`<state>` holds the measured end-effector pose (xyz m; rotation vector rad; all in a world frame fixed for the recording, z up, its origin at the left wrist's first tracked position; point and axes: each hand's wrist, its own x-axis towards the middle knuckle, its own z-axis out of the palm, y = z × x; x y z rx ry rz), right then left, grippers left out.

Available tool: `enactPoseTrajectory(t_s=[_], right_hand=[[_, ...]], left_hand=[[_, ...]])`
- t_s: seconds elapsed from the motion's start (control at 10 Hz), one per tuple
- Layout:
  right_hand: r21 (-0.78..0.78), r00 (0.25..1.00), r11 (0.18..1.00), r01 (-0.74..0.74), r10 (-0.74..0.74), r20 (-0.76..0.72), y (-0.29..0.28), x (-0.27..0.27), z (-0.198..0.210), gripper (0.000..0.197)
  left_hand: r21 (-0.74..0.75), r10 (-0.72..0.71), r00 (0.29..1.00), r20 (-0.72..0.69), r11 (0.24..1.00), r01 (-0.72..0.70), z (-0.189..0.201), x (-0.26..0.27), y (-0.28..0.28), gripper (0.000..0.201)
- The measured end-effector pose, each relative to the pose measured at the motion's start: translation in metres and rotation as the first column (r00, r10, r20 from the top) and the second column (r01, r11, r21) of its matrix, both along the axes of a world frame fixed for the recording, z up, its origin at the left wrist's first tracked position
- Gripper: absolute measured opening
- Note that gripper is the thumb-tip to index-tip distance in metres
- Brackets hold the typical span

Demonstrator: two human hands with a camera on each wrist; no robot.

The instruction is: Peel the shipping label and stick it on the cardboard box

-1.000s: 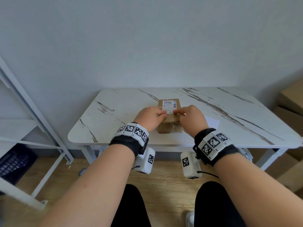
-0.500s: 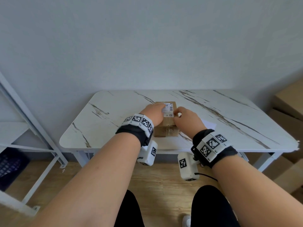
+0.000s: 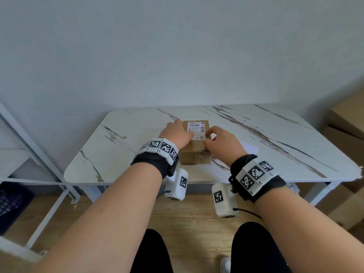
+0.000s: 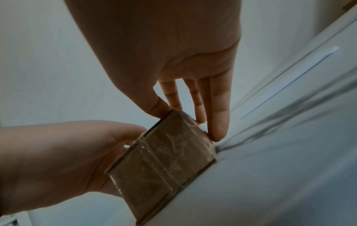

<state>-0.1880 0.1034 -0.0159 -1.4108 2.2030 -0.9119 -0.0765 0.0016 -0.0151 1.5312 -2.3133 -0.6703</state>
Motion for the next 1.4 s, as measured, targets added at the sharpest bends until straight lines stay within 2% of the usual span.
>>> enactPoseTrajectory(t_s=[0.1,0.3,0.5,0.7,0.9,1.2,1.3,1.4], right_hand=[[0.012,1.000,1.000,-0.015,0.015,-0.015,-0.004,0.001,0.002,0.032],[0.011,0.999,1.000,-0.010,0.011,-0.040,-0.020,-0.008,0.011,0.037],[0.018,0.998,0.999,0.043,-0.042,-0.043,-0.042,-0.022,0.018,0.029],[0.073,0.998,0.997,-0.002,0.006,-0.058,-0.057,-0.030,0.018,0.016],[0.073,0.997,0.997,-0.028,0.034,-0.075,-0.068,-0.034,0.021,0.026],[0.067,0.999,0.997,-0.028,0.031,-0.044,-0.075,-0.039,0.017,0.027],[0.060,1.000,0.998,-0.003,0.003,0.002,-0.067,-0.038,0.021,0.037],[0.010,0.999,1.000,0.028,-0.028,0.016,-0.057,-0.039,0.026,0.045]], left_hand=[[0.034,0.054,0.997,-0.054,0.998,-0.052,-0.003,0.004,0.002,0.036],[0.063,0.030,0.987,-0.155,0.998,-0.020,0.002,0.001,0.002,0.029],[0.088,0.023,0.965,-0.263,0.996,0.000,-0.002,-0.009,-0.010,0.030],[0.085,-0.027,0.976,-0.216,0.995,0.046,-0.008,-0.024,-0.022,0.032],[0.048,-0.033,0.983,-0.179,0.998,0.042,-0.010,-0.037,-0.037,0.037],[0.058,-0.034,0.981,-0.189,0.997,0.046,-0.011,-0.042,-0.042,0.037],[0.056,-0.009,0.978,-0.210,0.998,0.021,-0.009,-0.040,-0.036,0.035],[-0.012,-0.024,0.969,-0.247,1.000,0.022,-0.013,-0.035,-0.033,0.031]])
